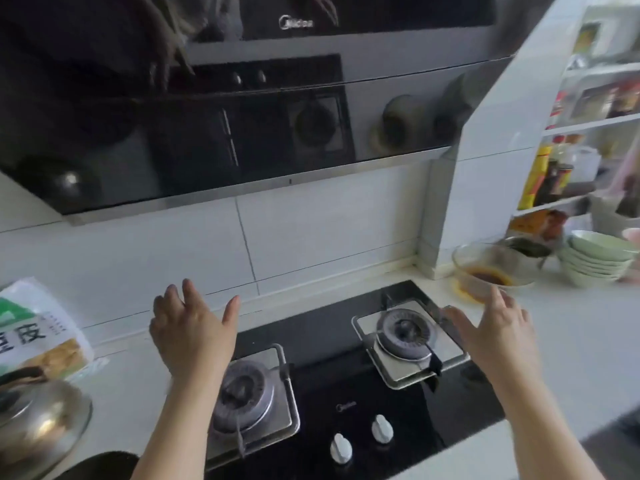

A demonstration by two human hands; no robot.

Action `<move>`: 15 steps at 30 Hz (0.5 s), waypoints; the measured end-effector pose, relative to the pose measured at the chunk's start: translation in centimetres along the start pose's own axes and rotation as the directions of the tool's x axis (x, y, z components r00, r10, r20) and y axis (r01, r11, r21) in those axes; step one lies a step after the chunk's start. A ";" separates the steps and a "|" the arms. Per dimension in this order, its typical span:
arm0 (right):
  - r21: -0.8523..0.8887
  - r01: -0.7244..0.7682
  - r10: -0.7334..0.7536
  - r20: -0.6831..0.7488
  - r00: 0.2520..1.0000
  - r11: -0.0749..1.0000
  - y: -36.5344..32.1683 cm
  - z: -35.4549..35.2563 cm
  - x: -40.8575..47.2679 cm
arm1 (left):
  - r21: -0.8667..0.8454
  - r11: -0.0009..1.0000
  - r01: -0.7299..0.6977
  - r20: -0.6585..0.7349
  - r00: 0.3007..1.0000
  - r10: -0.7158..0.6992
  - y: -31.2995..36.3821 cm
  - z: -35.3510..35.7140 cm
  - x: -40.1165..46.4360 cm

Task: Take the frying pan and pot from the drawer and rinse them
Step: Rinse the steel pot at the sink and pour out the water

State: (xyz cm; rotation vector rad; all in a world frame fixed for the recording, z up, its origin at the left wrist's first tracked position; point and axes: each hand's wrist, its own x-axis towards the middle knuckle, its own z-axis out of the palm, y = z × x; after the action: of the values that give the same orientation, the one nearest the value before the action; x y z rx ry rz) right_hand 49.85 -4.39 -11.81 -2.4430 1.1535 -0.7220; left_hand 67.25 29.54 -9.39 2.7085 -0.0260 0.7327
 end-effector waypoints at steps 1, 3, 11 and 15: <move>-0.016 -0.026 0.026 -0.028 0.999 1.000 2.1 -1.8 0.5 | -0.040 0.999 -0.036 0.013 0.999 0.037 3.0 0.3 -0.6; -0.063 -0.093 0.089 -0.063 0.994 0.994 6.2 -5.2 1.5 | -0.105 0.989 -0.100 0.035 0.994 0.104 8.7 0.9 -2.3; -0.155 -0.313 0.255 -0.306 0.917 0.937 23.5 -18.6 3.9 | -0.336 0.889 -0.311 0.076 0.932 0.355 30.0 2.0 -11.6; -0.190 -0.454 0.347 -0.418 0.840 0.871 31.7 -24.2 3.6 | -0.420 0.799 -0.431 0.081 0.859 0.506 40.0 3.0 -16.2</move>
State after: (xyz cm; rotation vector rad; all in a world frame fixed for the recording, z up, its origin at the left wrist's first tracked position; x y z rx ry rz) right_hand 18.41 -28.69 -7.01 -2.1965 1.9742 -0.9618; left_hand 50.51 -10.27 -7.31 2.3778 -0.8348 0.5154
